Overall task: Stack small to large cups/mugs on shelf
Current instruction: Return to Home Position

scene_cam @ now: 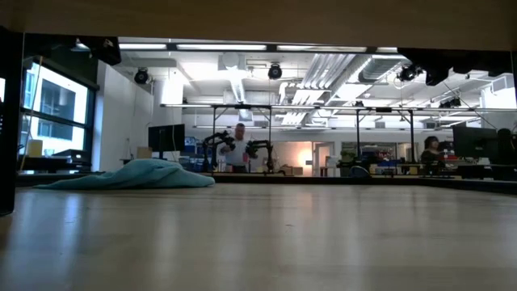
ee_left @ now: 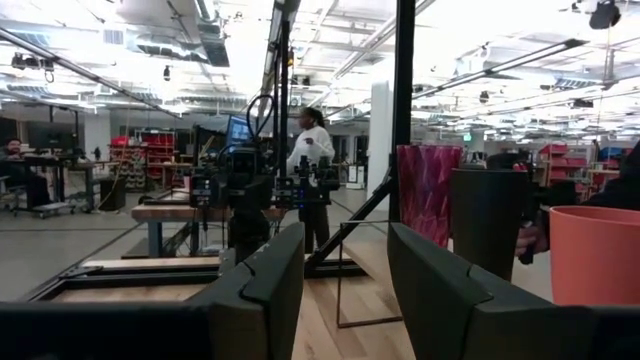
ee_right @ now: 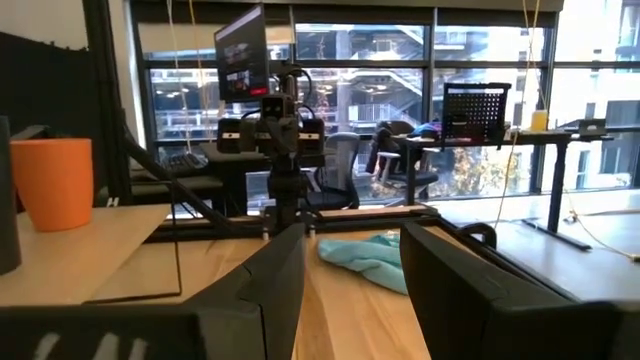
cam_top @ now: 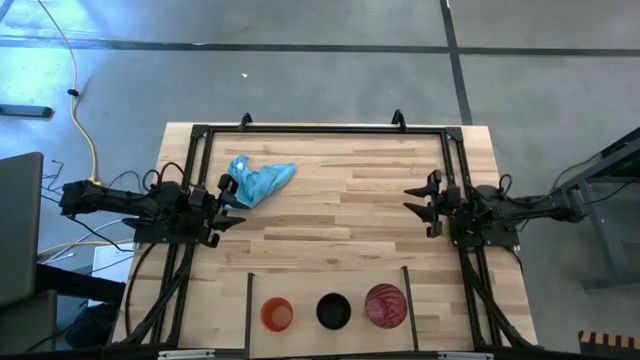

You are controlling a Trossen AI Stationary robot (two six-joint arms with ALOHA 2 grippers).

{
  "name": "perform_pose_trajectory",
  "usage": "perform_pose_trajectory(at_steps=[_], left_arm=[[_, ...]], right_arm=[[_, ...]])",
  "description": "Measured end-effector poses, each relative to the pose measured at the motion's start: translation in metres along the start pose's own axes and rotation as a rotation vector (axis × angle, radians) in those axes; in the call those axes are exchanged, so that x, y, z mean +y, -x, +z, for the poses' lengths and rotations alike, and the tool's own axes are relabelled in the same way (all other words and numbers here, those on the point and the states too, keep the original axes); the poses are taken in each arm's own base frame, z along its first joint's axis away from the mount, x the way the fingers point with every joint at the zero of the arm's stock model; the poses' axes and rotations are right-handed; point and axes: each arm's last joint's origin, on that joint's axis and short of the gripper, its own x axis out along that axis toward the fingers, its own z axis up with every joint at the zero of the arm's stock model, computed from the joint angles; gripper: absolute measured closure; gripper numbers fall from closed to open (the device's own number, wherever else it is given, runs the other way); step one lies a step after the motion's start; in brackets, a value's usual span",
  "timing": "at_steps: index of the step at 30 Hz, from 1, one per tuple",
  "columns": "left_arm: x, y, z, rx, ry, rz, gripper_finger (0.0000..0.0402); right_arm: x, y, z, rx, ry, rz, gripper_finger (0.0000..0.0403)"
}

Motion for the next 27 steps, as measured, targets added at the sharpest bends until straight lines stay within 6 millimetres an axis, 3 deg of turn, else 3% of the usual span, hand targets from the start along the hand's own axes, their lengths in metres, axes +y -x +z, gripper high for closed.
perform_pose_trajectory(at_steps=[27], left_arm=[[-0.0002,0.0001,0.0033,-0.033,-0.026,-0.002,0.0268]], right_arm=[[-0.0087,-0.0016,0.0050,-0.003,-0.011,0.056,0.0245]])
